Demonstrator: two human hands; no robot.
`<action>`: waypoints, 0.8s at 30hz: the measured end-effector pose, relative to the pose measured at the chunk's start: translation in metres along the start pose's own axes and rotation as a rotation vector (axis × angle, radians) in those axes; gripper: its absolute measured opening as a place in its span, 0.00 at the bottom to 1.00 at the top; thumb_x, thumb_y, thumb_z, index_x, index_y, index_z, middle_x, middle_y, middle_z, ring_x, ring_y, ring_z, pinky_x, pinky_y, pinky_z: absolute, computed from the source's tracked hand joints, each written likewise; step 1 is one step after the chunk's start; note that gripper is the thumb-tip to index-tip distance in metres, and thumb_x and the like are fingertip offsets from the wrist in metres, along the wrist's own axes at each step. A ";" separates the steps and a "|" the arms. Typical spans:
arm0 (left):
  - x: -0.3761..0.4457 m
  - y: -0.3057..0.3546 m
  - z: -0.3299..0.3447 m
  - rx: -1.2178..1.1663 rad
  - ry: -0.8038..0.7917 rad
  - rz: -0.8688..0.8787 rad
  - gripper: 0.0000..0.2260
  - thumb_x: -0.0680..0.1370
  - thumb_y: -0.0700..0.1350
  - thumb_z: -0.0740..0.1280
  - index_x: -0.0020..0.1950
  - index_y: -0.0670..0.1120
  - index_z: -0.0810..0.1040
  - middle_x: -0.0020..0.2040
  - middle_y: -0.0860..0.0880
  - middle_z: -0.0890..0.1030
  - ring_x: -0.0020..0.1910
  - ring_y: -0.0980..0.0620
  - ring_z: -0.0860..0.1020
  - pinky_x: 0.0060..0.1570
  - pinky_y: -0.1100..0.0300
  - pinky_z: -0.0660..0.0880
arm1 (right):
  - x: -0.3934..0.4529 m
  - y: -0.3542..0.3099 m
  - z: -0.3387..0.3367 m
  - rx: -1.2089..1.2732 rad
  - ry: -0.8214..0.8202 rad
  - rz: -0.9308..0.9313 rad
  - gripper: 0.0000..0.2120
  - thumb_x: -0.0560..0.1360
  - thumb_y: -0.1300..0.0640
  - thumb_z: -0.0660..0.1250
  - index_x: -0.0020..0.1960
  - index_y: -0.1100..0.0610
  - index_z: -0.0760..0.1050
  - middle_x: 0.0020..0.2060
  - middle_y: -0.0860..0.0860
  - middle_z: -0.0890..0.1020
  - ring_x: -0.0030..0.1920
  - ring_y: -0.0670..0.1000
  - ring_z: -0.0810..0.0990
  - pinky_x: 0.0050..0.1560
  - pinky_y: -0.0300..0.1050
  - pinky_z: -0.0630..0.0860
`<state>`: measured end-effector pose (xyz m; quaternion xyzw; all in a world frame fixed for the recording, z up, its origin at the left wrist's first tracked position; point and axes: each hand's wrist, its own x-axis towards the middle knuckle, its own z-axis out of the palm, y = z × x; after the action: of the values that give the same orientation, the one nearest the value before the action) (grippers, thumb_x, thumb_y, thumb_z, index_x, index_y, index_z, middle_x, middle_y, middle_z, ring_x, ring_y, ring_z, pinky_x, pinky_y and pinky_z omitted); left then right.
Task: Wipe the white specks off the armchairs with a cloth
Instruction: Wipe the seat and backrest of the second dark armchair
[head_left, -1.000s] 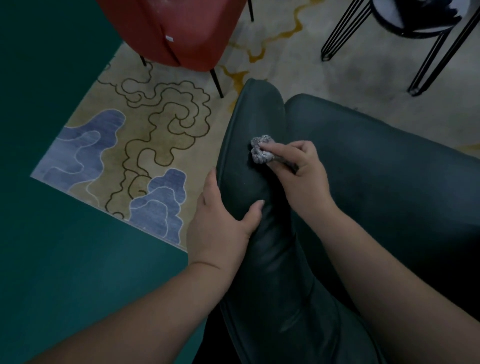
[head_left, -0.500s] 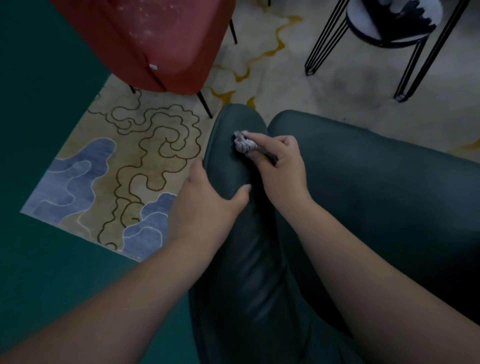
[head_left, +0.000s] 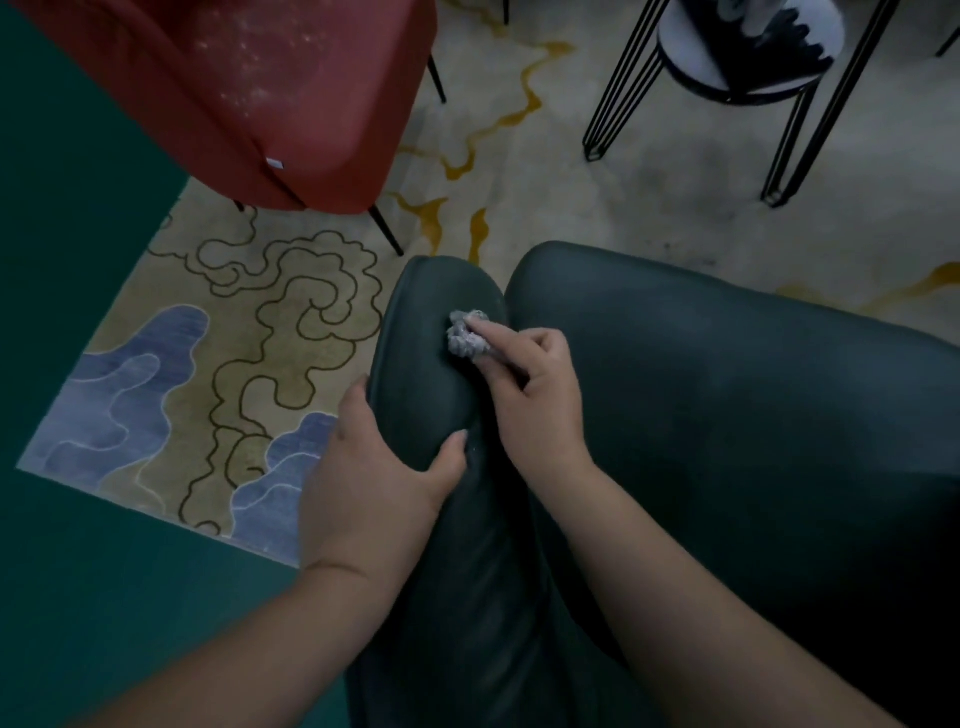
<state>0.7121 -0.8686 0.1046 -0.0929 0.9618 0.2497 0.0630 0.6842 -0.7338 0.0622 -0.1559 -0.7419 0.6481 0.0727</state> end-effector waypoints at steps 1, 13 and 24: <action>0.000 0.000 0.000 -0.003 -0.001 -0.001 0.36 0.64 0.68 0.66 0.67 0.51 0.65 0.58 0.50 0.79 0.52 0.46 0.79 0.42 0.57 0.71 | 0.008 -0.001 0.001 -0.006 0.002 0.014 0.15 0.75 0.60 0.68 0.57 0.44 0.79 0.46 0.47 0.70 0.45 0.35 0.72 0.52 0.22 0.66; 0.002 0.000 0.000 -0.012 -0.029 -0.012 0.39 0.64 0.68 0.68 0.70 0.54 0.62 0.61 0.53 0.77 0.56 0.48 0.78 0.50 0.54 0.76 | 0.097 0.035 0.010 0.076 0.063 0.304 0.14 0.79 0.60 0.63 0.61 0.50 0.79 0.50 0.39 0.81 0.50 0.34 0.76 0.44 0.17 0.67; 0.004 0.002 -0.002 -0.097 -0.033 0.015 0.24 0.80 0.55 0.52 0.73 0.44 0.64 0.65 0.42 0.75 0.61 0.40 0.74 0.56 0.47 0.72 | -0.032 -0.007 -0.024 -0.112 -0.185 0.047 0.19 0.75 0.63 0.67 0.55 0.40 0.77 0.47 0.48 0.73 0.47 0.36 0.73 0.52 0.24 0.67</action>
<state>0.7077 -0.8687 0.1068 -0.0846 0.9481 0.2979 0.0722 0.7203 -0.7226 0.0755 -0.1168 -0.7765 0.6189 -0.0202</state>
